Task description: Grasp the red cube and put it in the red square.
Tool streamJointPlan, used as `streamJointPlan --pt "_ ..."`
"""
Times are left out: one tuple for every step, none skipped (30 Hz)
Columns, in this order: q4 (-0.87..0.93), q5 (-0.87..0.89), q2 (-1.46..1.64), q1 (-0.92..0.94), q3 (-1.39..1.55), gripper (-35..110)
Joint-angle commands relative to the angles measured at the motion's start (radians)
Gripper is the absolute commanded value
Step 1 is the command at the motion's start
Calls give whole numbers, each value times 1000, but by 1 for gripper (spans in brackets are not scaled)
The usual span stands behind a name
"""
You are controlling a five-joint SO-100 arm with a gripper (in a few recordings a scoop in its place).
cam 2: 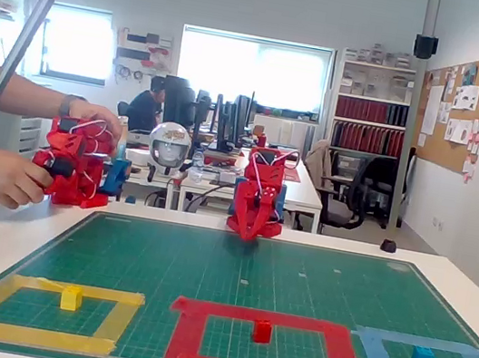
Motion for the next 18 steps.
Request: streamJointPlan --pt "118 -26 78 21 12 -1" --pt "146 -26 94 21 12 -1" --pt "160 -26 95 21 12 -1" --pt "173 -26 95 21 12 -1" --pt "189 -26 95 21 12 -1" --pt "207 -26 95 26 12 -1" --pt "225 -26 95 34 12 -1" --pt "242 -26 95 41 12 -1" --pt "262 -26 95 44 12 -1" --pt "278 -26 95 44 12 -1" --pt "290 -26 95 44 12 -1" --pt "304 -26 95 44 12 -1" --pt "321 -26 95 44 12 -1" --pt "337 -26 95 44 12 -1" --pt "354 -26 95 44 12 -1" --pt "370 -26 95 44 14 -1" --pt "374 -26 97 44 14 -1" --pt "374 -26 97 44 14 -1"
